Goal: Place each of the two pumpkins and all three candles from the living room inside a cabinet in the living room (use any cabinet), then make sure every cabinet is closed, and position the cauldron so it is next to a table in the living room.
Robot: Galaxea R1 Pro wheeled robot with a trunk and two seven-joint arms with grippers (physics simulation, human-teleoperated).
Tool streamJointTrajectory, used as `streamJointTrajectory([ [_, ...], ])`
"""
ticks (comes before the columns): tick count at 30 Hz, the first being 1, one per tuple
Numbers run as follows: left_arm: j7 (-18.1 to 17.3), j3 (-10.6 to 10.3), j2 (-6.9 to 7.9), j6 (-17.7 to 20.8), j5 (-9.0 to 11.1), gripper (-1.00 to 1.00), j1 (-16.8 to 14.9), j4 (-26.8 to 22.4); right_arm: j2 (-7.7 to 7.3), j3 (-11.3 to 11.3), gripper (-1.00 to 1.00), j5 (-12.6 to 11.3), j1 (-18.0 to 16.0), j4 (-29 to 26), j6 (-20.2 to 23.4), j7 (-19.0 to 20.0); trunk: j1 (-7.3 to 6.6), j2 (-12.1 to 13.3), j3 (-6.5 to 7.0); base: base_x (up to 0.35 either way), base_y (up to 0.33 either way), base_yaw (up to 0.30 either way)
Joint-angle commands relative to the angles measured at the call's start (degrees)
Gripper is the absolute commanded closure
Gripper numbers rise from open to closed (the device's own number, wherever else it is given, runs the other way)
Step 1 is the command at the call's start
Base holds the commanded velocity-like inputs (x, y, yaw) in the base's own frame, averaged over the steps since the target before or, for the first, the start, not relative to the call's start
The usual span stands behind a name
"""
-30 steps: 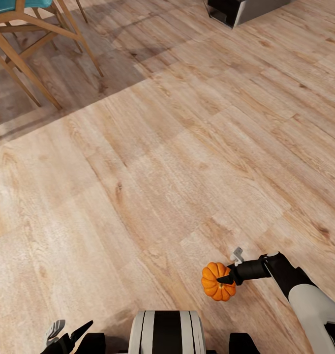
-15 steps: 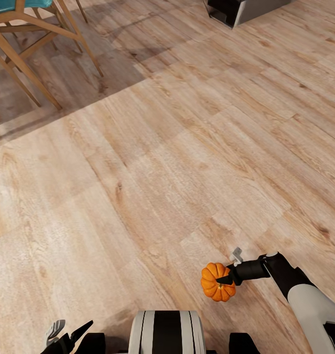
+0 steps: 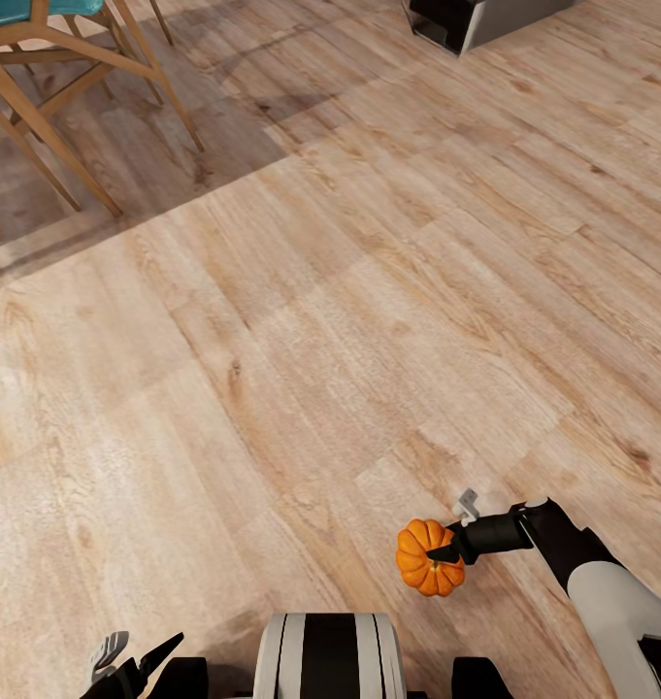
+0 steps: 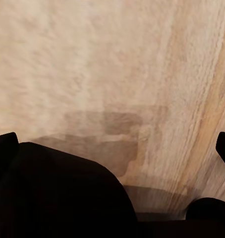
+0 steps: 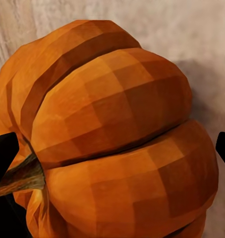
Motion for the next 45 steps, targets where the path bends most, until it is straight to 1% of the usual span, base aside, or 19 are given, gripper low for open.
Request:
streamJointTrajectory([
  [1, -0.13, -0.23, 0.06, 0.52, 0.6, -1.0, -0.03, 0.01, 0.06, -0.15, 1.0, 0.87, 0.05, 3.36, 0.51, -1.8, 0.01, -0.01, -0.04, 0.0, 0.0, 0.0],
  [43, 0.08, -0.24, 0.06, 0.52, 0.67, -1.0, -0.03, 0.01, 0.06, -0.2, 1.0, 0.83, 0.04, 3.36, 0.59, -1.9, 0.01, -0.01, -0.04, 0.0, 0.0, 0.0],
  [45, 0.09, -0.24, 0.06, 0.52, 0.68, -1.0, -0.03, 0.01, 0.06, -0.2, 1.0, 0.84, 0.04, 3.36, 0.59, -1.9, -0.04, 0.02, 0.4, 0.0, 0.0, 0.0],
])
